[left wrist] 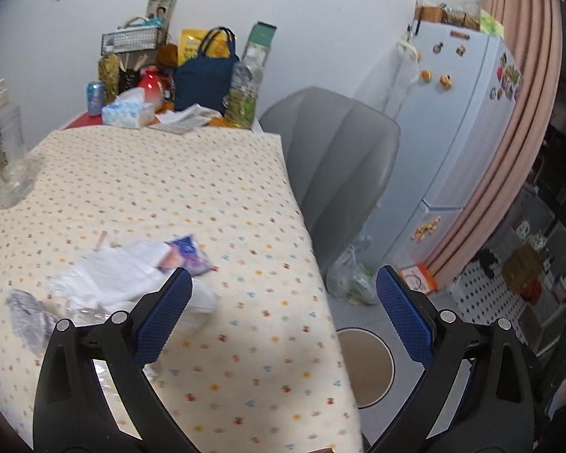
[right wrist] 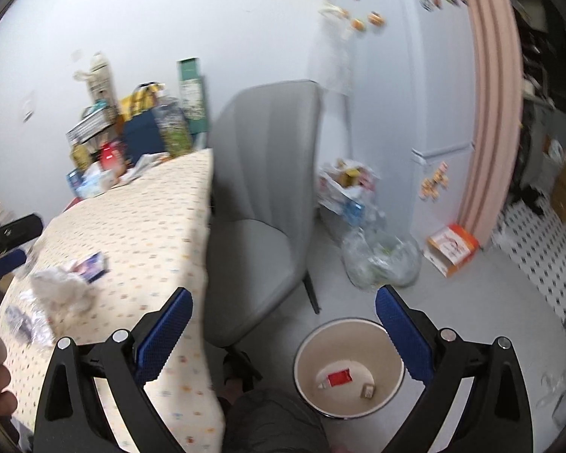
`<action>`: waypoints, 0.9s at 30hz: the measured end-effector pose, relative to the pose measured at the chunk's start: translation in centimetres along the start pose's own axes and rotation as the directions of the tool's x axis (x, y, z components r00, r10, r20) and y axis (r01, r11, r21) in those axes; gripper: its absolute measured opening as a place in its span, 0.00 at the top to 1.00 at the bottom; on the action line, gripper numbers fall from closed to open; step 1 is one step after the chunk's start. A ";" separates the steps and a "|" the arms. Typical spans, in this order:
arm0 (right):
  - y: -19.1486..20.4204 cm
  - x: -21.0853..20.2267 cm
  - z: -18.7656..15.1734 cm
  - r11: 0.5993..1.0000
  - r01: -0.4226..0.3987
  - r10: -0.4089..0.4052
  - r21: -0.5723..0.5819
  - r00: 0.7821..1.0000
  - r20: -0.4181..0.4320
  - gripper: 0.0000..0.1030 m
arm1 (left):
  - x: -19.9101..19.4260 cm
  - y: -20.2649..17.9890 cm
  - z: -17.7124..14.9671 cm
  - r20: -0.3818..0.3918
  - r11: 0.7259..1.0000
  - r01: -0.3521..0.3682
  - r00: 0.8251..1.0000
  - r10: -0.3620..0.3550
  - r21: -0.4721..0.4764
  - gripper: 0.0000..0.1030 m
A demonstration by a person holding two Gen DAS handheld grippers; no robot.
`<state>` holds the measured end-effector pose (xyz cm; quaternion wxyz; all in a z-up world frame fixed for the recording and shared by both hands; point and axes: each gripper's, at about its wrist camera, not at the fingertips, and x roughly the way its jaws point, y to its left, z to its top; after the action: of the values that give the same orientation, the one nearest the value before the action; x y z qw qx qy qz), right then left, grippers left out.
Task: Collect trash
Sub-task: 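Move both tools back over the table trash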
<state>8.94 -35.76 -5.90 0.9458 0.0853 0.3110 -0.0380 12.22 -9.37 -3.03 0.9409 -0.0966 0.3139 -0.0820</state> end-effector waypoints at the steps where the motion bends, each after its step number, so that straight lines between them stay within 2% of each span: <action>1: 0.8 -0.2 0.1 1.000 -0.015 0.015 -0.020 1.000 0.004 0.07 | -0.3 0.5 0.0 0.008 1.000 0.003 1.000 -0.003 -0.002 0.06; 6: 4.7 -0.7 0.2 0.987 -0.120 0.119 -0.111 0.993 -0.015 0.07 | -2.5 3.2 -0.1 0.056 0.998 0.059 0.997 -0.058 -0.019 0.06; 8: 6.3 -0.9 0.0 0.977 -0.158 0.157 -0.146 0.987 -0.017 0.07 | -3.0 4.2 -0.2 0.060 0.998 0.057 0.997 -0.056 -0.021 0.06; 12: 9.0 -1.0 -0.3 0.957 -0.211 0.211 -0.199 0.977 -0.020 0.07 | -4.1 6.2 -0.5 0.081 0.999 0.017 0.997 -0.014 -0.035 0.06; 17: 11.8 -0.8 -0.4 0.938 -0.240 0.239 -0.251 0.970 -0.036 0.08 | -5.0 8.7 -1.1 0.083 0.998 -0.008 0.996 0.013 -0.057 0.06; 22: 14.7 -0.2 -0.7 0.895 -0.318 0.306 -0.312 0.948 -0.088 0.08 | -5.7 11.8 -1.8 0.076 0.993 -0.036 0.996 0.044 -0.111 0.06; 27: 17.4 0.5 -0.9 0.861 -0.354 0.333 -0.365 0.935 -0.121 0.12 | -6.7 15.3 -2.4 0.082 0.983 -0.064 0.993 0.080 -0.174 0.06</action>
<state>11.02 -18.46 -4.53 0.9270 -0.0452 0.3174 0.1944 6.89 6.56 -4.67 0.9445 -0.1693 0.2811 -0.0162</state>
